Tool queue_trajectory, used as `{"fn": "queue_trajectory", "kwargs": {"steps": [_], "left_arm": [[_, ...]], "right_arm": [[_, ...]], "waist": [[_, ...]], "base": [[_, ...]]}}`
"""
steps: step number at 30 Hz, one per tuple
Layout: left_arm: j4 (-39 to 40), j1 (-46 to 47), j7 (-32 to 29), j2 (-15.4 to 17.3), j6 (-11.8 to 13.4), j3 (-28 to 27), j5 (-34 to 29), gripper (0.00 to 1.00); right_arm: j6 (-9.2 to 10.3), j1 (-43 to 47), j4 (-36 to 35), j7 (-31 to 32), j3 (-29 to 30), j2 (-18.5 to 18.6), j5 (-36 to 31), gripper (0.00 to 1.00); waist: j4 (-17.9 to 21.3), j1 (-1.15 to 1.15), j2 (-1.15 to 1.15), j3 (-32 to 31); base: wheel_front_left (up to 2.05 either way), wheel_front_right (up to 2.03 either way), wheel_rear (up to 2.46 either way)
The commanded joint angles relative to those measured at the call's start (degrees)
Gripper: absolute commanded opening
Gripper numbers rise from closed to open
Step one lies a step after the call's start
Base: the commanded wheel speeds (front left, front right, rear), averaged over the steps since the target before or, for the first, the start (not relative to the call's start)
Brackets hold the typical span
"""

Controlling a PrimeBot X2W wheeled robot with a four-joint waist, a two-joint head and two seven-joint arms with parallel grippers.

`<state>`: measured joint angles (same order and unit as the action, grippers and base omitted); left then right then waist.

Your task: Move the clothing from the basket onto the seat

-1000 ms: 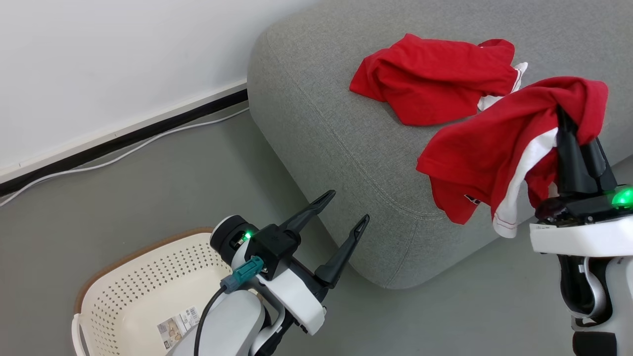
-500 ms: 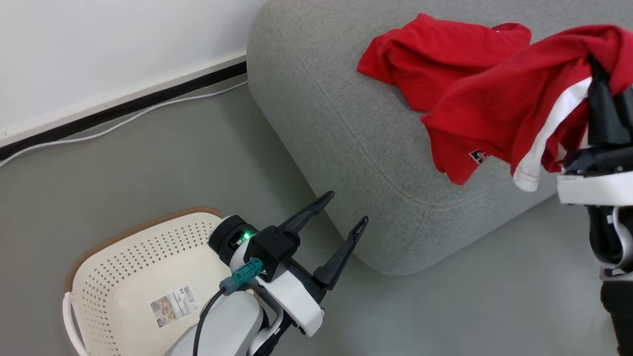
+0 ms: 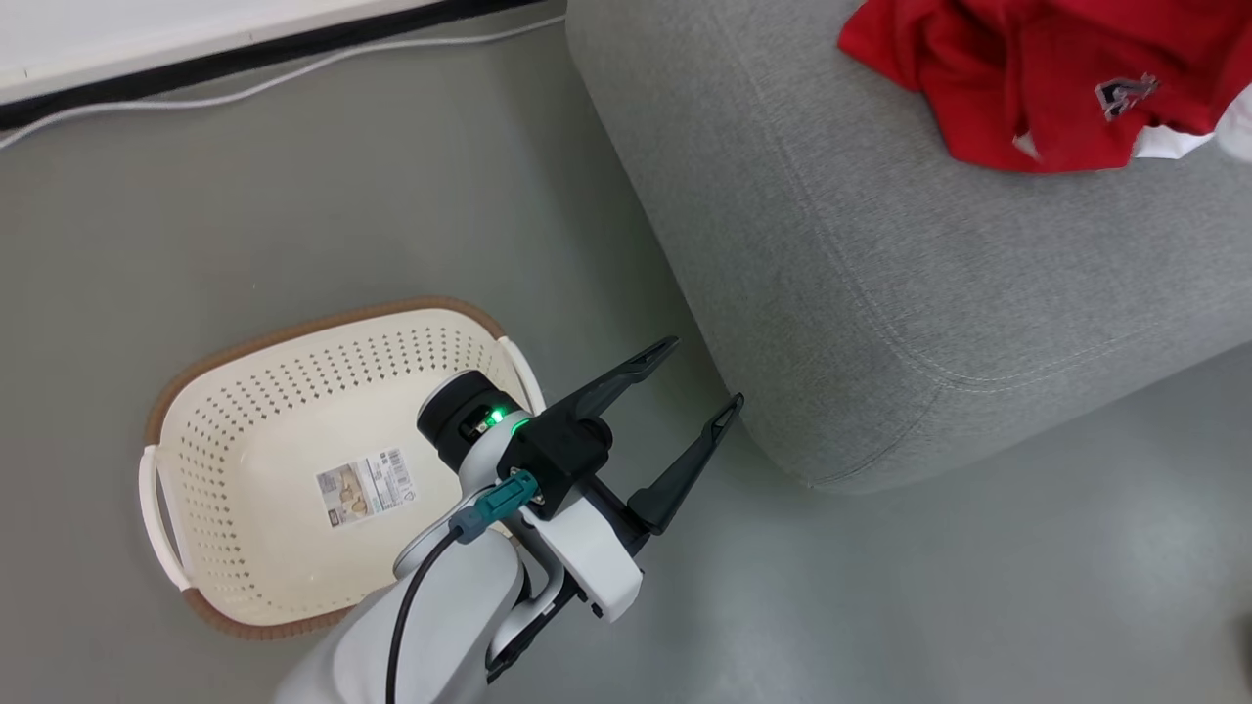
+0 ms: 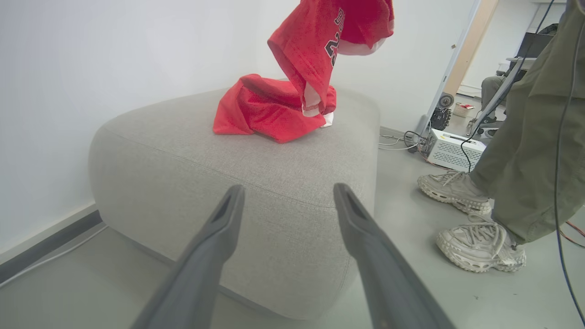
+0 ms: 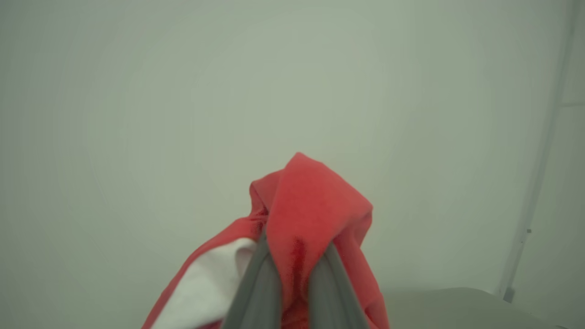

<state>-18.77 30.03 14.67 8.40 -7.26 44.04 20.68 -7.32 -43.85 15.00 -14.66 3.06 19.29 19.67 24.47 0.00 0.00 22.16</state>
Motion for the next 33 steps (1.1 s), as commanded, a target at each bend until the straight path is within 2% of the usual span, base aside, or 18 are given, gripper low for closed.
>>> {"fn": "queue_trajectory", "kwargs": {"steps": [1, 7, 10, 16, 23, 31, 33], "left_arm": [[1.0, 2.5, 0.3, 0.5, -0.2, -0.9, -0.5, 1.0], [0.5, 5.0, 0.3, 1.7, -0.2, -0.4, -0.8, 1.0], [0.4, 6.0, 0.3, 1.9, -0.2, -0.3, -1.1, 1.0], [0.6, 8.3, 0.3, 1.6, -0.2, 0.7, -1.6, 1.0], [0.1, 8.5, 0.3, 1.6, -0.2, 0.7, -1.6, 1.0], [0.2, 8.6, 0.3, 1.9, -0.2, -0.5, -2.4, 1.0], [0.2, 8.3, 0.3, 1.7, -0.2, -1.0, -2.4, 1.0]], "right_arm": [[-0.17, -2.6, -0.5, -0.3, 0.7, 2.1, -0.3, 0.0], [-0.17, -9.4, 3.8, -0.3, 6.3, 4.5, -3.1, 0.0], [-0.17, -13.2, 7.9, -0.3, 10.3, 5.4, -3.6, 0.0], [-0.17, -19.8, 15.8, -0.3, 14.3, 10.0, -8.8, 0.0], [-0.17, -28.2, 24.8, -0.3, 21.0, 12.6, -13.3, 0.0], [-0.17, -32.3, 33.3, -0.3, 30.1, 13.2, -20.3, 0.0], [-0.17, -32.7, 38.1, -0.2, 31.5, 12.9, -21.2, 0.0]], "waist": [[-2.4, 0.0, 0.0, 3.1], [-4.6, 0.0, 0.0, 7.5], [-5.9, 0.0, 0.0, 9.4], [-9.2, 0.0, 0.0, 13.1], [-11.8, 0.0, 0.0, 16.5], [-14.6, 0.0, 0.0, 18.3], [-15.6, 0.0, 0.0, 18.7]], "base": [[0.0, 0.0, 0.0], [0.0, 0.0, 0.0], [0.0, 0.0, 0.0], [0.0, 0.0, 0.0], [0.0, 0.0, 0.0], [0.0, 0.0, 0.0], [0.0, 0.0, 0.0]]}}
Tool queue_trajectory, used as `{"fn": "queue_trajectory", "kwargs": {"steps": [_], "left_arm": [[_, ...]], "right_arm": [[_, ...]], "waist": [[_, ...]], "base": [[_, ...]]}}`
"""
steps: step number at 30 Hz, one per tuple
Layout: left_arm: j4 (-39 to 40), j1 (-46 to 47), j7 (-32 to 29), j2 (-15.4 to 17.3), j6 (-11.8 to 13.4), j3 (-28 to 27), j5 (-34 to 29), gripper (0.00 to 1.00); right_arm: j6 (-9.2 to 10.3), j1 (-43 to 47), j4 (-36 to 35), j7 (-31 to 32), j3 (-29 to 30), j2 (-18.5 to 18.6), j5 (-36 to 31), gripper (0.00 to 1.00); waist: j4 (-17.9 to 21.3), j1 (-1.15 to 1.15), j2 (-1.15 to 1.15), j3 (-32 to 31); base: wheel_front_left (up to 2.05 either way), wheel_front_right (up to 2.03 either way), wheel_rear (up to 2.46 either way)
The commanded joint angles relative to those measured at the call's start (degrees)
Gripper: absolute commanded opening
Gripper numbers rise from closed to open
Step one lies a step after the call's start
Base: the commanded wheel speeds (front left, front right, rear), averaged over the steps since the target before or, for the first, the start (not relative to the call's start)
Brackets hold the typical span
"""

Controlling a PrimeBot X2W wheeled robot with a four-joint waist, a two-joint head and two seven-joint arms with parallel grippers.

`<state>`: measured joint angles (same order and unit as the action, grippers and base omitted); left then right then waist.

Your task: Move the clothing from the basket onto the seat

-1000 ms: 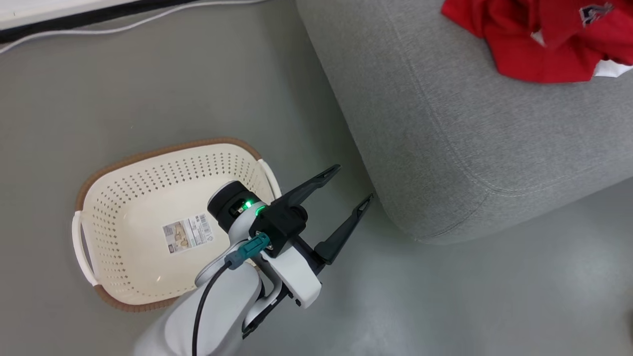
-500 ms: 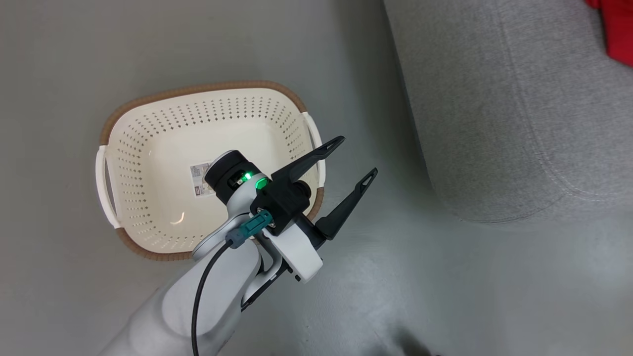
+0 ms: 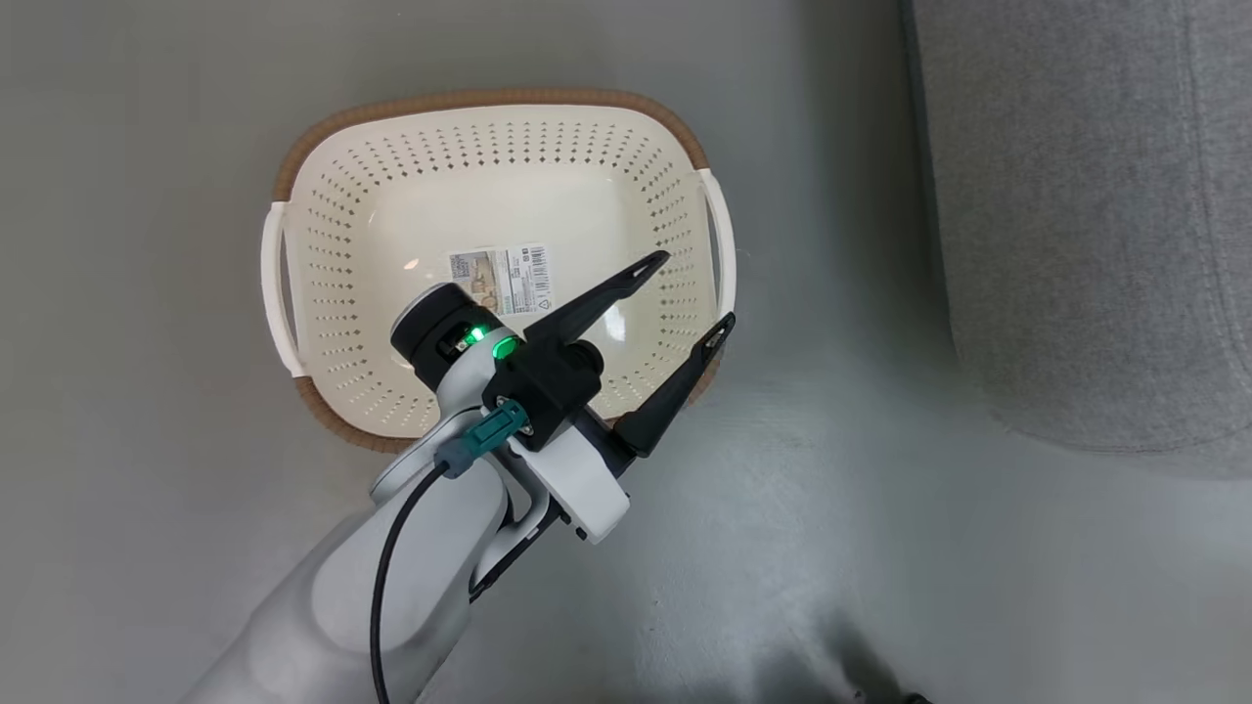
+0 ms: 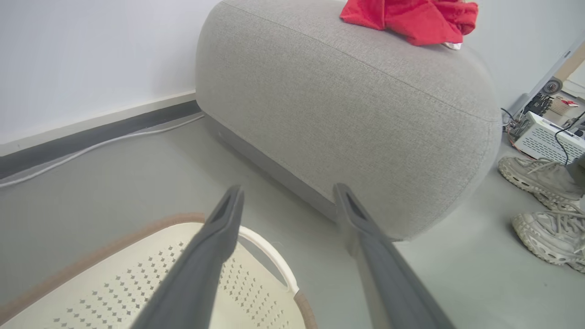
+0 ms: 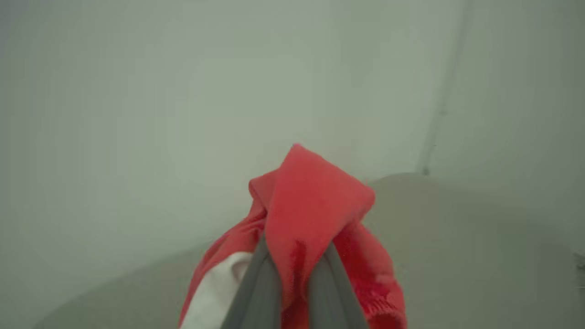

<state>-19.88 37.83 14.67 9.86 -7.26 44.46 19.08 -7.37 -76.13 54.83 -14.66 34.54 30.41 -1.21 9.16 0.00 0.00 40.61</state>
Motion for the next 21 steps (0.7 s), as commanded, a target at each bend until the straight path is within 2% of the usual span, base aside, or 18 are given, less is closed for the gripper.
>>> {"fn": "queue_trajectory", "kwargs": {"steps": [1, 7, 13, 14, 15, 16, 17, 21], "left_arm": [[1.3, 0.3, 0.3, 0.2, -0.2, -1.6, -0.8, 1.0], [1.3, -0.5, 0.3, -0.4, -0.2, -2.2, -0.8, 1.0], [1.5, -1.2, 0.3, -1.4, -0.2, -2.8, -0.5, 1.0], [1.5, -1.3, 0.3, -1.5, -0.2, -2.9, -0.4, 1.0], [1.5, -1.5, 0.3, -1.6, -0.2, -2.9, -0.3, 1.0], [1.5, -1.7, 0.3, -1.7, -0.2, -2.9, -0.1, 1.0], [1.4, -2.0, 0.3, -1.8, -0.2, -3.0, 0.1, 1.0], [1.2, -3.6, 0.3, -2.1, -0.2, -4.2, 0.5, 1.0]], "right_arm": [[-0.12, -0.6, -0.1, 0.0, 0.4, 1.7, -0.3, 0.0], [-0.12, 0.0, 8.2, 0.6, 0.1, 0.0, 1.1, 0.0], [-0.12, 4.7, 12.2, 0.2, -4.6, -3.5, 5.4, 0.0], [-0.12, 5.7, 11.9, 0.0, -5.7, -3.9, 6.7, 0.19], [-0.12, 7.0, 11.5, -0.1, -7.1, -4.2, 7.6, 0.46], [-0.12, 8.2, 10.9, -0.2, -8.2, -4.6, 9.2, 0.87], [-0.12, 9.6, 10.3, -0.2, -9.4, -4.9, 10.6, 1.0], [-0.12, 15.8, 6.2, -0.3, -15.1, -5.8, 16.2, 1.0]], "waist": [[-0.5, 0.0, 0.0, 0.3], [-1.6, 0.0, 0.0, 0.0], [-2.0, 0.0, 0.0, -2.7], [-2.1, 0.0, 0.0, -3.3], [-2.1, 0.0, 0.0, -3.9], [-2.1, 0.0, 0.0, -4.6], [-2.1, 0.0, 0.0, -5.3], [-2.3, 0.0, 0.0, -8.5]], "base": [[0.0, 0.0, 0.0], [0.0, 0.0, 0.0], [0.0, 0.0, 0.0], [0.0, 0.0, 0.0], [0.0, 0.0, 0.0], [0.0, 0.0, 0.0], [0.0, 0.0, 0.0], [0.0, 0.0, 0.0]]}}
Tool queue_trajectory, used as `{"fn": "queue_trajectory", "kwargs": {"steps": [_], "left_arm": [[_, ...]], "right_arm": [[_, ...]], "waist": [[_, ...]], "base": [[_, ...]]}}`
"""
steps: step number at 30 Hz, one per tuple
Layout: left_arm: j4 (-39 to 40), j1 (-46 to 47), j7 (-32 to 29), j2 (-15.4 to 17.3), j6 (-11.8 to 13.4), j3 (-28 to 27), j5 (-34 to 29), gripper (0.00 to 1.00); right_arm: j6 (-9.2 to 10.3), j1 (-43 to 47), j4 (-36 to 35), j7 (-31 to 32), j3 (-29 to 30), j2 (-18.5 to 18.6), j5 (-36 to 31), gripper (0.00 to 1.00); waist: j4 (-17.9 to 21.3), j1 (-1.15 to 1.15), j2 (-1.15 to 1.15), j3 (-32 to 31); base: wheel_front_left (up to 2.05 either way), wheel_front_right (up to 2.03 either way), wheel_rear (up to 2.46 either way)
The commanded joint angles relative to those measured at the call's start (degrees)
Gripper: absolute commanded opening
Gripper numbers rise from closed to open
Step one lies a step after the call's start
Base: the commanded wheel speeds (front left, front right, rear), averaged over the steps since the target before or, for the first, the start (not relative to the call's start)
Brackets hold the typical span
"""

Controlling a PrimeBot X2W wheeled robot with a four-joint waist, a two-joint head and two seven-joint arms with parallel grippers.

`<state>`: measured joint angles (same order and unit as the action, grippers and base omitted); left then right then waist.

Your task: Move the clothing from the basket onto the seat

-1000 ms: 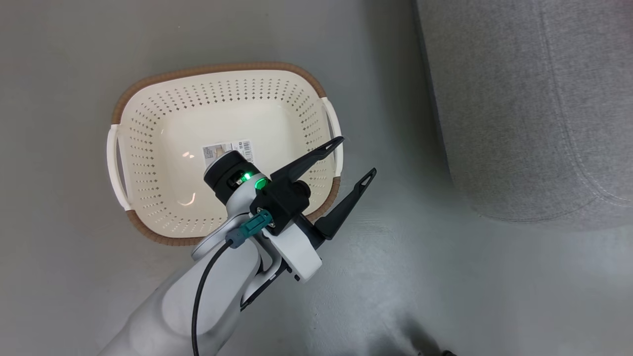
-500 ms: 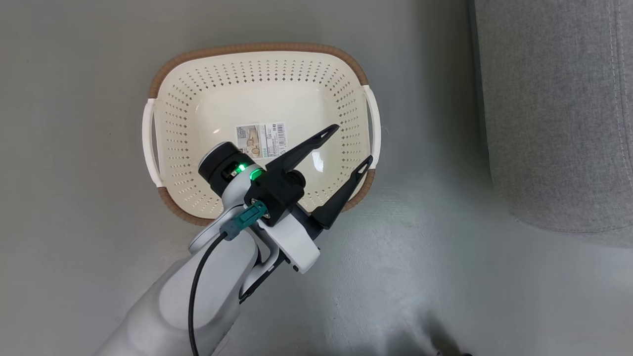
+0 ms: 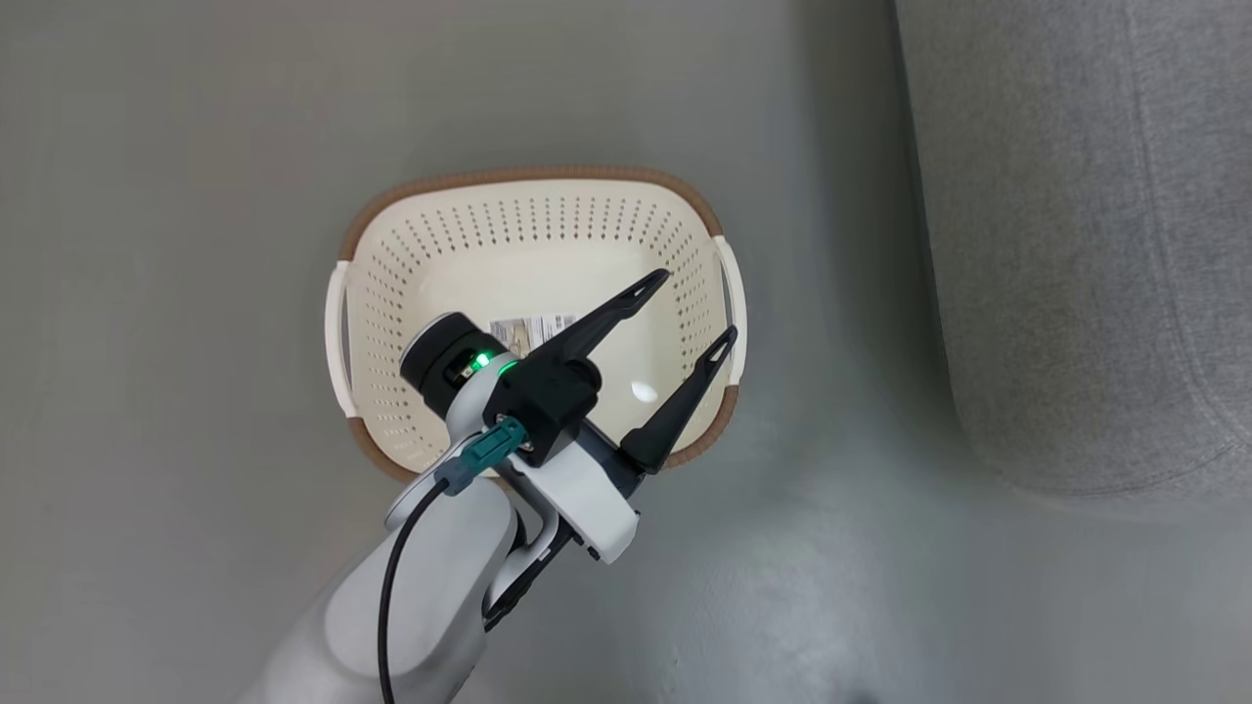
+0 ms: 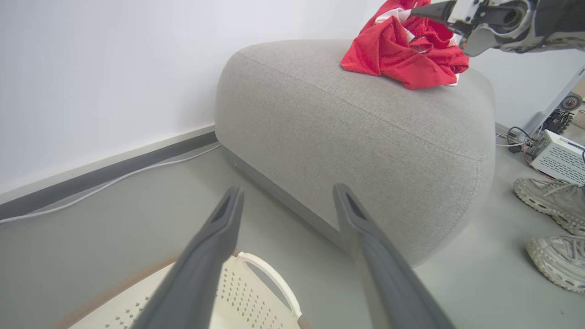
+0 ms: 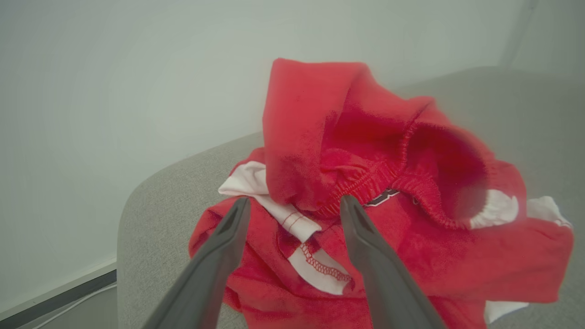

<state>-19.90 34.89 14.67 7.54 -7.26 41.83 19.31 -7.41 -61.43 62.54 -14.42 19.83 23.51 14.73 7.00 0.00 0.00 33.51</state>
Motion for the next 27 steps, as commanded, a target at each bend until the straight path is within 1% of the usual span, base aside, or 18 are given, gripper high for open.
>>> {"fn": "queue_trajectory", "kwargs": {"steps": [1, 6, 8, 9, 10, 11, 13, 17, 20, 21, 27], "left_arm": [[1.2, -1.3, 0.3, 0.2, -0.2, -2.2, 0.3, 1.0], [1.1, -4.3, 0.3, -0.2, -0.2, -4.4, 0.8, 1.0], [1.1, -5.6, 0.3, -0.3, -0.2, -5.5, 0.9, 1.0], [1.0, -6.3, 0.3, -0.3, -0.2, -6.2, 1.0, 1.0], [0.9, -7.8, 0.3, -0.4, -0.2, -8.0, 0.9, 1.0], [0.9, -8.6, 0.3, -0.4, -0.2, -9.0, 0.8, 1.0], [0.8, -10.4, 0.3, -0.6, -0.2, -11.0, 0.8, 1.0], [0.6, -13.8, 0.3, -0.8, -0.2, -14.0, 0.5, 1.0], [0.4, -16.0, 0.3, -1.0, -0.2, -16.6, 0.2, 1.0], [0.4, -16.0, 0.3, -1.0, -0.2, -16.6, 0.2, 1.0], [0.1, -19.7, 0.3, -1.8, 0.2, -22.8, -1.3, 1.0]], "right_arm": [[-0.08, 2.8, -3.1, -0.6, -1.5, 0.8, 2.1, 1.0], [-0.08, 11.7, -11.9, -0.6, -7.6, 0.3, 9.7, 1.0], [-0.08, 14.9, -14.8, -0.6, -10.3, 0.6, 11.7, 1.0], [-0.08, 16.3, -16.1, -0.6, -11.2, 0.7, 12.9, 1.0], [-0.08, 18.9, -18.6, -0.6, -13.6, 0.6, 14.0, 1.0], [-0.08, 20.0, -19.7, -0.6, -14.3, 0.3, 14.9, 1.0], [-0.08, 22.2, -22.1, -0.6, -16.4, 0.1, 15.1, 1.0], [-0.08, 25.9, -26.7, -0.6, -18.7, -1.6, 16.1, 1.0], [-0.08, 28.4, -29.6, -0.6, -21.0, -2.7, 15.6, 1.0], [-0.08, 28.4, -29.6, -0.6, -21.0, -2.7, 15.6, 1.0], [-0.08, 31.7, -33.4, -0.6, -25.9, -4.3, 14.0, 1.0]], "waist": [[-0.3, 0.0, 0.0, -2.3], [-1.2, 0.0, 0.0, -6.8], [-1.6, 0.0, 0.0, -8.7], [-1.8, 0.0, 0.0, -9.7], [-2.2, 0.0, 0.0, -11.8], [-2.3, 0.0, 0.0, -12.8], [-2.7, 0.0, 0.0, -14.9], [-3.5, 0.0, 0.0, -18.9], [-4.3, 0.0, 0.0, -21.6], [-4.3, 0.0, 0.0, -21.6], [-5.7, 0.0, 0.0, -26.1]], "base": [[0.0, 0.0, 0.0], [0.0, 0.0, 0.0], [0.0, 0.0, 0.0], [0.0, 0.0, 0.0], [0.0, 0.0, 0.0], [0.0, 0.0, 0.0], [0.0, 0.0, 0.0], [0.0, 0.0, 0.0], [0.0, 0.0, 0.0], [0.0, 0.0, 0.0], [0.0, 0.0, 0.0]]}}
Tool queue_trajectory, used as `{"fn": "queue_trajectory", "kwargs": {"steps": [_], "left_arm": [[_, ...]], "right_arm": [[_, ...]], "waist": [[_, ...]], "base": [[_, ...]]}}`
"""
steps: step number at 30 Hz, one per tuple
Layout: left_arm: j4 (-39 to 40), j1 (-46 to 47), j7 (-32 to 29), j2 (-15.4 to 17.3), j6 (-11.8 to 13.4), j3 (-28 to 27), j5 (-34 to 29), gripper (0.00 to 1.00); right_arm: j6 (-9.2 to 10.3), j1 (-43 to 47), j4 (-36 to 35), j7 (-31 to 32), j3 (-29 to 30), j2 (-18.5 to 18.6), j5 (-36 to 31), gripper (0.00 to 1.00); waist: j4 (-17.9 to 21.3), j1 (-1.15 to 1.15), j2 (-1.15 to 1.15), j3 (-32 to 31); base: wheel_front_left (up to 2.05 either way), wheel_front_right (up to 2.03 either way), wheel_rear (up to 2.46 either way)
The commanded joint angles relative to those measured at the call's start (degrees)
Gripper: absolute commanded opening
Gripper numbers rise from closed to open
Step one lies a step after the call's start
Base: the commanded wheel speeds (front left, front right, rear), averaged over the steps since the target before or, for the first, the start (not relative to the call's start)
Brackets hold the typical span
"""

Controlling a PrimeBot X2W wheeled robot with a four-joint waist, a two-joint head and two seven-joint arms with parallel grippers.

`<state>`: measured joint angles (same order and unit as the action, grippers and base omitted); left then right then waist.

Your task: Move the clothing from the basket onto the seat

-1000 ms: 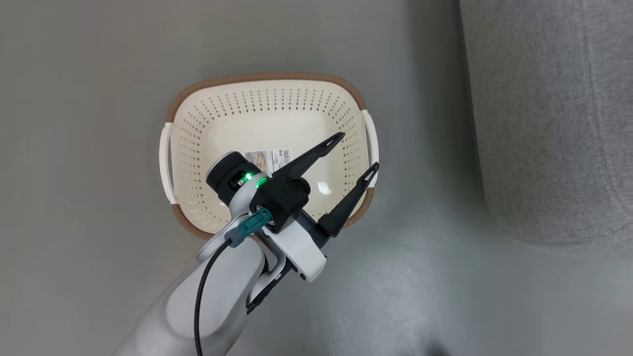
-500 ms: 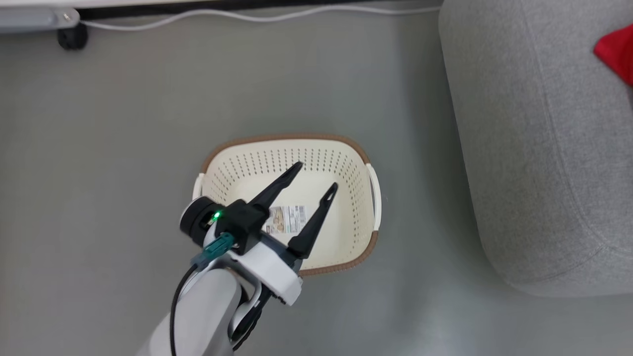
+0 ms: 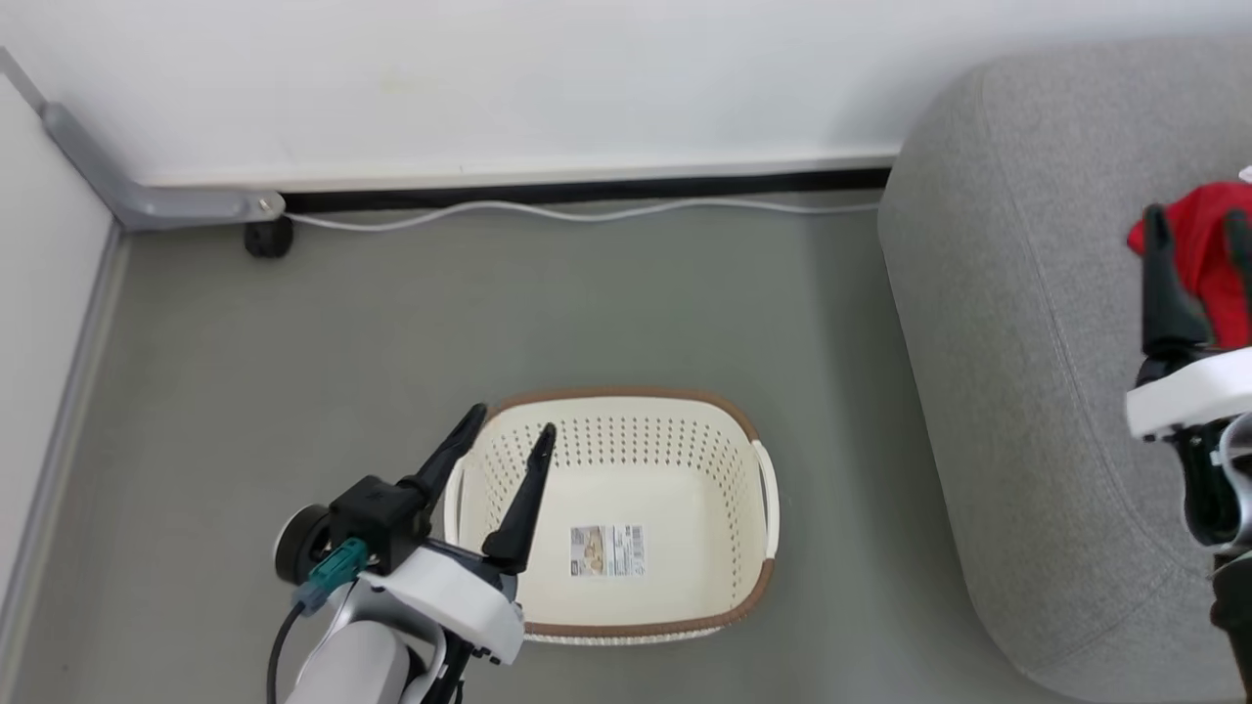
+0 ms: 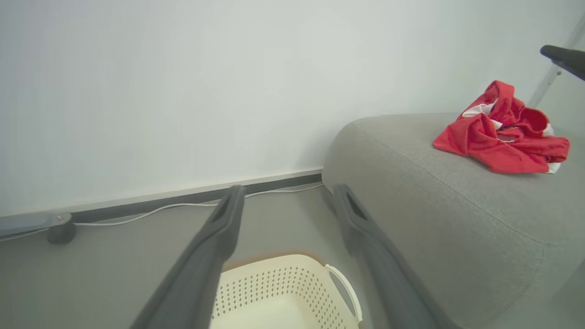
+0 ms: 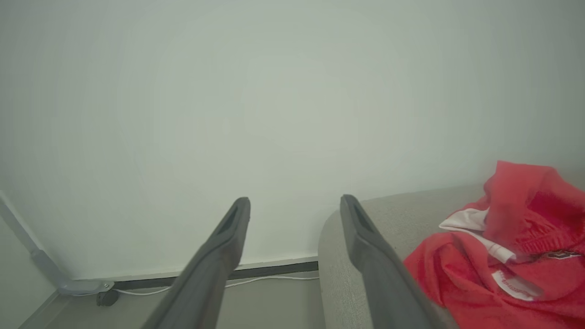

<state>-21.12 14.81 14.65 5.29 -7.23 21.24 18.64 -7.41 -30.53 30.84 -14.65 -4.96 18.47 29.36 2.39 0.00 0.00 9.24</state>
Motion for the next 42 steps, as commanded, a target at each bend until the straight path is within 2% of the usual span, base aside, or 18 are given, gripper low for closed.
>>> {"fn": "queue_trajectory", "kwargs": {"steps": [1, 5, 13, 21, 34, 42], "left_arm": [[1.5, -0.2, 0.3, 0.3, 0.3, -3.3, -1.0, 1.0], [1.6, -2.1, 0.3, -0.3, 0.8, -7.3, -2.3, 1.0], [2.9, -5.3, 0.3, -1.2, 3.7, -15.7, -5.5, 1.0], [3.7, -8.5, 0.3, -1.8, 4.1, -21.3, -7.4, 1.0], [4.4, -11.2, 0.3, -2.4, 3.3, -23.0, -8.4, 1.0], [4.9, -11.4, 0.3, -2.4, 3.7, -22.1, -7.3, 1.0]], "right_arm": [[-0.08, 1.3, -2.3, -0.3, -1.8, 0.6, -1.2, 1.0], [-0.08, 3.4, -4.0, -0.3, -3.5, -0.2, -3.1, 1.0], [-0.08, 7.2, -8.2, -0.3, -4.0, -3.5, -4.5, 1.0], [-0.08, 12.8, -9.0, -0.3, -5.5, -6.6, -6.4, 1.0], [-0.08, 16.6, -6.3, -0.3, -5.9, -8.6, -9.5, 1.0], [-0.08, 16.9, -5.2, -0.3, -5.3, -9.1, -10.4, 1.0]], "waist": [[-1.3, 0.0, 0.0, -2.5], [-2.3, 0.0, 0.0, -4.7], [-3.3, 0.0, 0.0, -6.7], [-3.7, 0.0, 0.0, -8.5], [-3.4, 0.0, 0.0, -8.9], [-3.4, 0.0, 0.0, -8.8]], "base": [[0.0, 0.0, 0.0], [0.0, 0.0, 0.0], [0.0, 0.0, 0.0], [0.0, 0.0, 0.0], [0.0, 0.0, 0.0], [0.0, 0.0, 0.0]]}}
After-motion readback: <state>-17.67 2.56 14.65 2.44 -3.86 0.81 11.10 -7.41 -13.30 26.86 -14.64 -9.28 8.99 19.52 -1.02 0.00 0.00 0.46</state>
